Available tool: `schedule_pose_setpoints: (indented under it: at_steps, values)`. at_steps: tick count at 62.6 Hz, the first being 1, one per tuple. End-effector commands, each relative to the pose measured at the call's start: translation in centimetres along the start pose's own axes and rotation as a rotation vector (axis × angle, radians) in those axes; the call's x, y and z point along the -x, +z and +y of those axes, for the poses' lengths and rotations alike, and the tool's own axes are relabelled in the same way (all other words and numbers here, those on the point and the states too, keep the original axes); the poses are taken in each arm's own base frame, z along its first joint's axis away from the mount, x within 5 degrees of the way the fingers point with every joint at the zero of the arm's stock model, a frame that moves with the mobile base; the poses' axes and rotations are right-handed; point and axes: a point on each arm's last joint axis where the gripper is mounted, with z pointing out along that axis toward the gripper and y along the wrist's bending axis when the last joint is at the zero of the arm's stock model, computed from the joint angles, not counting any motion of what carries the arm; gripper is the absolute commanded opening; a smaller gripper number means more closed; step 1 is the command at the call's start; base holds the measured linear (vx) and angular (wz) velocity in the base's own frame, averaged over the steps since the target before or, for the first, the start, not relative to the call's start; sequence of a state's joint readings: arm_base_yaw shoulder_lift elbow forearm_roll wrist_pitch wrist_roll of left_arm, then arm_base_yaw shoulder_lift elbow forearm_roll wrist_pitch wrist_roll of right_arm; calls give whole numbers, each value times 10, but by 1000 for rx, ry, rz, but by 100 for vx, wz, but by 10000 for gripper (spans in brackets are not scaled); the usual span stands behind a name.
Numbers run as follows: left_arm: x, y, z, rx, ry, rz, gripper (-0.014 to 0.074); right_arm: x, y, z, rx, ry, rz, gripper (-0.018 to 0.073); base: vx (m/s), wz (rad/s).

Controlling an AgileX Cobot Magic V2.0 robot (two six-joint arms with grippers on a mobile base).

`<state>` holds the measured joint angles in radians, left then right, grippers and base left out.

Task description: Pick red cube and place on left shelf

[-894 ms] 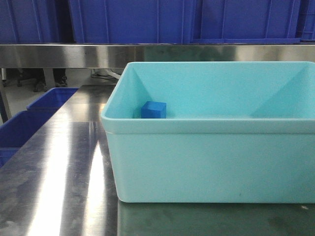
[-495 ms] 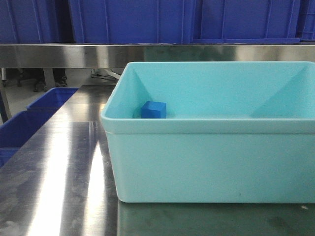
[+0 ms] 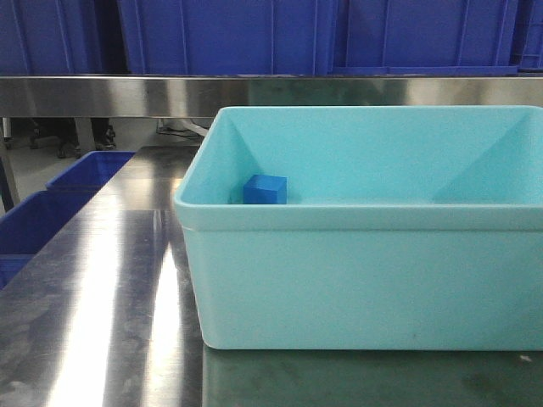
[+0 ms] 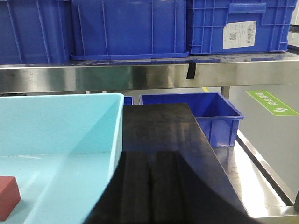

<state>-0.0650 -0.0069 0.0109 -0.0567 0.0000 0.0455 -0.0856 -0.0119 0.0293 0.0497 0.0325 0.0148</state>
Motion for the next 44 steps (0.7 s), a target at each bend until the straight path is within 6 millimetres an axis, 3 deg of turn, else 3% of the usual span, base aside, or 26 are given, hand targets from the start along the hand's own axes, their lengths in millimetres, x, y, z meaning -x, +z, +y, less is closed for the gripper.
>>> schedule_pose_setpoints:
  at_steps: [1, 12, 22, 33, 44]
  values:
    - [0, -1, 0, 0, -10, -73, 90, 19, -3, 1, 3, -9, -153, 55, 0, 0]
    - [0, -1, 0, 0, -10, -73, 90, 45, -8, 2, 7, -9, -284, 55, 0, 0]
    - [0, -1, 0, 0, -10, -73, 90, 98, -20, 6, 15, -10, -333, 55, 0, 1]
    - [0, -1, 0, 0, -10, -73, 90, 151, -14, 10, 17, -11, -184, 55, 1, 7]
    - [0, -1, 0, 0, -10, -73, 90, 202, 15, 20, 92, 11, 69, 55, -1, -4]
